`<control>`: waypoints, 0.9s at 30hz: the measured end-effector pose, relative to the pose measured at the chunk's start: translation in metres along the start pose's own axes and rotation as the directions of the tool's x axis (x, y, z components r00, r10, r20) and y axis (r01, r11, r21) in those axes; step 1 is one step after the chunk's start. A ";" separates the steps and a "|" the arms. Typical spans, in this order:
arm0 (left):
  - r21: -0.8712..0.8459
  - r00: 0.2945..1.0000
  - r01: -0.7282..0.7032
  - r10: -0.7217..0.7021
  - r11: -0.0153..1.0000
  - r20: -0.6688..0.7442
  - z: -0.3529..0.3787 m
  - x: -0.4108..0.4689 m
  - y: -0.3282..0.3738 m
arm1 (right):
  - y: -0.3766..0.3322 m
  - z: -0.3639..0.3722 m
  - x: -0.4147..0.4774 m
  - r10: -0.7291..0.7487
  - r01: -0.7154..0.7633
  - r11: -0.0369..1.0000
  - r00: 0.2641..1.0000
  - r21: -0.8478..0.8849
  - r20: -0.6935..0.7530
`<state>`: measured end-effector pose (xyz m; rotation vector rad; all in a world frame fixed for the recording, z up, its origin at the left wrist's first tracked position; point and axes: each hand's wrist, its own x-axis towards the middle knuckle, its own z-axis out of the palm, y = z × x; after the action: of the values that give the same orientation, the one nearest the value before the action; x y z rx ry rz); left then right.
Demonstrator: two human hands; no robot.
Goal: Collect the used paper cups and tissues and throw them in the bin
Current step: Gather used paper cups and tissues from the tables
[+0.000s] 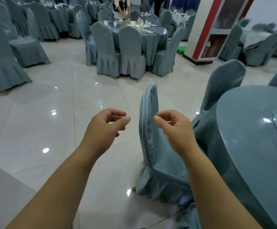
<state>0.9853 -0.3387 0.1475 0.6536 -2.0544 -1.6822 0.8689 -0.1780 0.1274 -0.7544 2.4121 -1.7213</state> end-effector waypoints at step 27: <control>0.032 0.816 -0.184 0.134 0.982 0.562 0.050 0.472 0.019 | 0.057 0.047 0.345 0.230 -0.260 0.965 0.801 0.025 -0.553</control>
<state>0.5733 -0.5736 0.1637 -0.0182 -2.4989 -1.8431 0.5631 -0.3547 0.1313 0.0982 2.7487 -1.9726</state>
